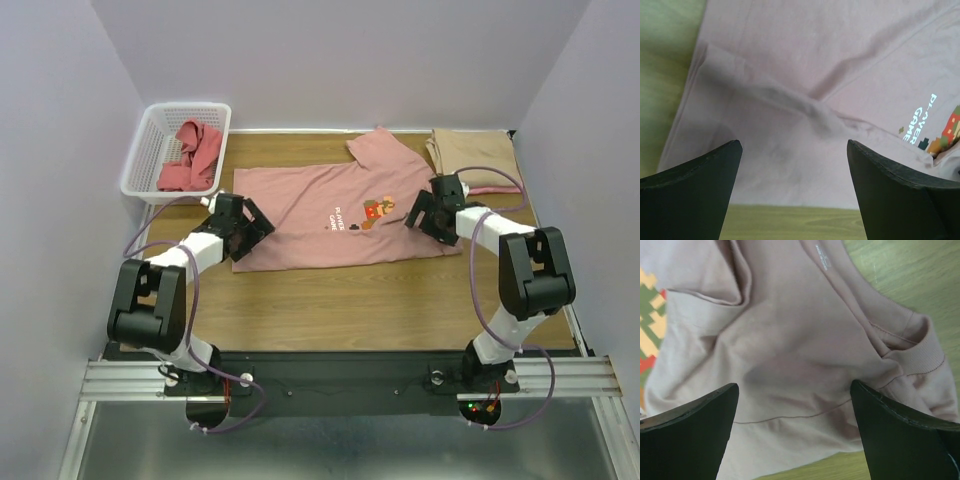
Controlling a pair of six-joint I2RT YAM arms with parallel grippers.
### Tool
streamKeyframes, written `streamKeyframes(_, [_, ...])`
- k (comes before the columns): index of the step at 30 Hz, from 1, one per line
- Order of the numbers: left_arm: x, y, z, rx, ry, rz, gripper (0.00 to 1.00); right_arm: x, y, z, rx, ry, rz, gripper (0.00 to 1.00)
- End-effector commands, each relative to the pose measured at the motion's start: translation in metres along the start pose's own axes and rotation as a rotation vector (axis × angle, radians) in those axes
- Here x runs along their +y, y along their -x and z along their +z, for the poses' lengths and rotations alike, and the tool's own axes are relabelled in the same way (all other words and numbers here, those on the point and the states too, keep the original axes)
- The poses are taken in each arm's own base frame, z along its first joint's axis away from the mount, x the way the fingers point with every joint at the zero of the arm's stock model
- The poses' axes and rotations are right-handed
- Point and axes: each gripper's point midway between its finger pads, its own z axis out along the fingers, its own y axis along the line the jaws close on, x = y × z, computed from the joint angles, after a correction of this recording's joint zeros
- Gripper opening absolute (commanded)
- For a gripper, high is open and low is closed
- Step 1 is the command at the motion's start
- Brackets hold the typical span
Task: Fold and stack the t-shirts
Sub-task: Fold the tshirt
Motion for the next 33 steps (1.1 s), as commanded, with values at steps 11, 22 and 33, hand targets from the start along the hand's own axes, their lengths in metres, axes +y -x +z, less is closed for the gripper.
streamKeyframes(11, [0.08, -0.074, -0.028, 0.119, 0.163, -0.09, 0.99, -0.08, -0.11, -0.059, 0.111, -0.105, 0.201, 1.0])
streamKeyframes(22, [0.056, -0.028, -0.117, -0.117, 0.037, -0.15, 0.99, -0.04, -0.073, -0.138, -0.002, 0.176, 0.19, 1.0])
streamKeyframes(33, [0.046, -0.02, -0.111, -0.111, 0.036, -0.113, 0.99, 0.04, -0.066, -0.11, 0.015, 0.318, 0.029, 1.0])
